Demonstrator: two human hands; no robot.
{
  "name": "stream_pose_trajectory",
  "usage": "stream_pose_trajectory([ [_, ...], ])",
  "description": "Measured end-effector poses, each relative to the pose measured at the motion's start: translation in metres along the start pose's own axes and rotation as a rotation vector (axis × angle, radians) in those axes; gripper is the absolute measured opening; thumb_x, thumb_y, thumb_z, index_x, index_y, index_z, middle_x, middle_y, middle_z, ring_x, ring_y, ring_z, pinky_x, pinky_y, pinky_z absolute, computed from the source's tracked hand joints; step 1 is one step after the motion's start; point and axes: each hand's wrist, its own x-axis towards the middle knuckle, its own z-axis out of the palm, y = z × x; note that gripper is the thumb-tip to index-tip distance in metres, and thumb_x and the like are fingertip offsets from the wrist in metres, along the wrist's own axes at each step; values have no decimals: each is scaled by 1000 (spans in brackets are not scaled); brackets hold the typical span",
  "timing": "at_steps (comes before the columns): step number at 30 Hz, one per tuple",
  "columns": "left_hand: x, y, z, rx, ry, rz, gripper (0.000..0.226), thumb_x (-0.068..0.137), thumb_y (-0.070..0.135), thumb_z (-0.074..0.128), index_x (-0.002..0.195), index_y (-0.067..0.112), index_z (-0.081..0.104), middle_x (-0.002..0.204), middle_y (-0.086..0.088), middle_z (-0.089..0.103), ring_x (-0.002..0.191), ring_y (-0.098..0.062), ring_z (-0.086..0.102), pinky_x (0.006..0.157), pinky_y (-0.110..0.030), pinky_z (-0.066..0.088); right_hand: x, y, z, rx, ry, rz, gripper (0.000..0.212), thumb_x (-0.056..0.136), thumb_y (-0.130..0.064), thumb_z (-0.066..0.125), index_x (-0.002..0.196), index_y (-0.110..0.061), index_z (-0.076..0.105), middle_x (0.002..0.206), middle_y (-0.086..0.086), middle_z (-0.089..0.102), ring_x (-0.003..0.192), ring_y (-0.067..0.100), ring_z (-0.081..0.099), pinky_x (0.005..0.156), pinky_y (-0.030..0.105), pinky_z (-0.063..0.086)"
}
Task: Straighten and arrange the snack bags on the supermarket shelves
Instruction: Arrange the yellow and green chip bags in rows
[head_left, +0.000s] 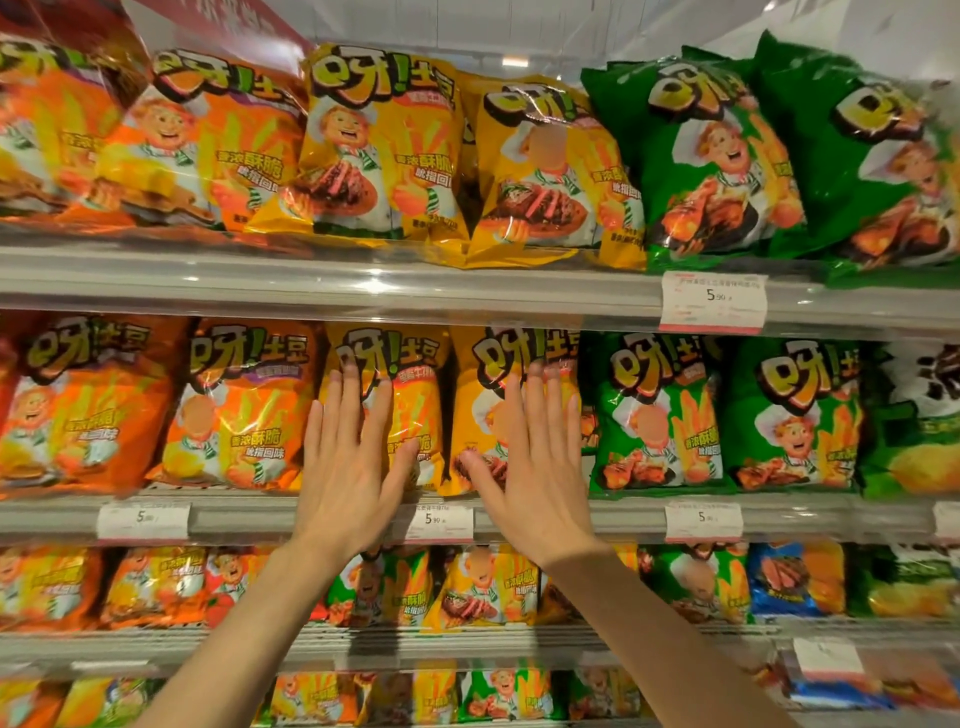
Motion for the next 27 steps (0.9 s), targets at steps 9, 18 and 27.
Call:
stream_pose_trajectory([
  [9, 16, -1, 2, 157, 16, 129, 64, 106, 55, 27, 164, 28, 16, 170, -16, 11, 158, -31, 6, 127, -52, 7, -4, 5, 13, -103, -6, -4, 80, 104, -62, 27, 165, -16, 1, 172, 13, -7, 159, 30, -7, 126, 53, 1],
  [18, 20, 2, 8, 125, 0, 99, 62, 106, 54, 29, 161, 26, 25, 165, -17, 27, 154, -36, 19, 126, -55, 12, -2, 1, 4, -78, -78, 29, 82, 104, -63, 30, 164, -19, -5, 172, 9, -14, 158, 27, -15, 127, 54, 0],
  [27, 8, -12, -26, -487, 14, 20, 59, 99, 43, 57, 153, 23, 42, 163, -2, 32, 152, -18, 24, 120, -36, 23, -3, -7, -40, 271, 41, 176, 49, 104, -40, 54, 148, -18, 52, 165, 7, 28, 154, 21, 18, 124, 40, 20],
])
